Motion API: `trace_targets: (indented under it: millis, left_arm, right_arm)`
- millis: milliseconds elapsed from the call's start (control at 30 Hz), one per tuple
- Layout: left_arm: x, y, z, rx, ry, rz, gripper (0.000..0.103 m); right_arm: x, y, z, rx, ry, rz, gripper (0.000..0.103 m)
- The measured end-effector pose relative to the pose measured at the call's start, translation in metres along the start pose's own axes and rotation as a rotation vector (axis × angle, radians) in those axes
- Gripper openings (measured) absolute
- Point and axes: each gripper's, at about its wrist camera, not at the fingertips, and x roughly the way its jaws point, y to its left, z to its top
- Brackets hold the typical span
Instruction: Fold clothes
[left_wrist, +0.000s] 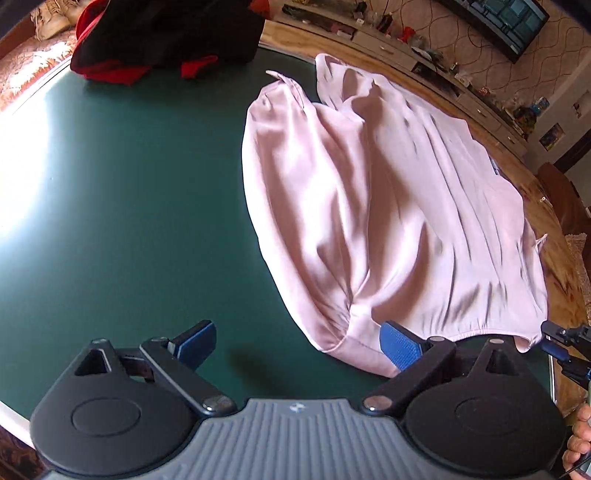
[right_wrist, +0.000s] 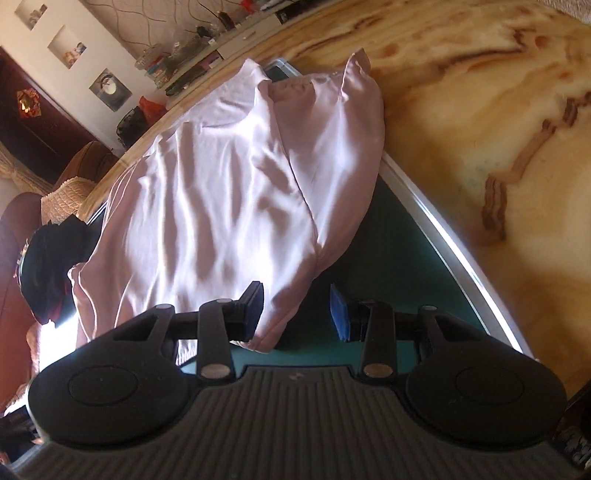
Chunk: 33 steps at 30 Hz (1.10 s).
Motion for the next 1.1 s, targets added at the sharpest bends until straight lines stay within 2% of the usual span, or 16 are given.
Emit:
trace_targets:
  millis: [67, 200, 233, 267, 300, 333, 400, 433, 567, 633, 700, 800, 867, 967, 1033, 1100]
  left_arm:
    - [0.006, -0.010, -0.008, -0.005, 0.005, 0.041, 0.098]
    - [0.013, -0.028, -0.008, 0.006, -0.011, 0.133, 0.095]
    - [0.014, -0.033, -0.006, 0.018, -0.022, 0.162, 0.087]
    - [0.015, -0.038, -0.005, 0.036, -0.037, 0.190, 0.082]
    - [0.014, -0.040, -0.006, 0.047, -0.052, 0.208, 0.071]
    - [0.012, -0.041, -0.008, 0.049, -0.064, 0.217, 0.055]
    - [0.006, -0.037, -0.012, 0.034, -0.074, 0.200, 0.035]
    - [0.002, -0.034, -0.016, 0.022, -0.077, 0.187, 0.034]
    - [-0.011, -0.020, -0.032, 0.020, -0.099, 0.195, 0.032]
    - [-0.017, -0.015, -0.039, 0.029, -0.101, 0.210, 0.032]
    - [-0.022, -0.010, -0.045, 0.034, -0.099, 0.206, 0.032]
    - [-0.029, -0.002, -0.046, 0.011, -0.117, 0.188, 0.035]
    - [-0.031, 0.002, -0.039, -0.013, -0.132, 0.181, 0.042]
    - [-0.030, 0.004, -0.020, -0.039, -0.155, 0.169, 0.052]
    - [-0.025, 0.003, -0.006, -0.031, -0.157, 0.177, 0.056]
    - [-0.017, -0.002, 0.008, -0.001, -0.153, 0.195, 0.057]
  right_arm:
    - [0.009, 0.001, 0.001, 0.041, 0.031, -0.014, 0.046]
    - [0.016, 0.005, 0.002, 0.053, 0.025, -0.031, 0.046]
    - [0.017, 0.007, 0.001, 0.043, 0.020, -0.039, 0.046]
    - [0.018, 0.009, 0.000, 0.031, 0.014, -0.045, 0.037]
    - [0.018, 0.010, -0.001, 0.016, 0.017, -0.049, 0.011]
    - [0.018, 0.010, -0.002, 0.008, 0.020, -0.048, 0.008]
    - [0.011, 0.009, -0.004, 0.004, 0.004, -0.035, 0.009]
    - [0.007, 0.008, -0.007, 0.003, 0.001, -0.036, 0.008]
    - [-0.003, 0.003, -0.022, -0.008, 0.044, -0.034, 0.011]
    - [-0.009, 0.004, -0.029, -0.026, 0.043, -0.062, 0.018]
    - [-0.019, 0.008, -0.034, -0.044, -0.004, -0.077, 0.027]
    - [-0.031, 0.038, -0.043, -0.190, -0.028, 0.041, 0.029]
    - [-0.025, 0.071, -0.052, -0.303, 0.050, 0.180, 0.033]
    - [0.004, 0.120, -0.070, -0.355, 0.199, 0.332, 0.037]
    - [0.027, 0.146, -0.082, -0.350, 0.294, 0.378, 0.037]
    - [0.047, 0.166, -0.090, -0.321, 0.371, 0.368, 0.037]
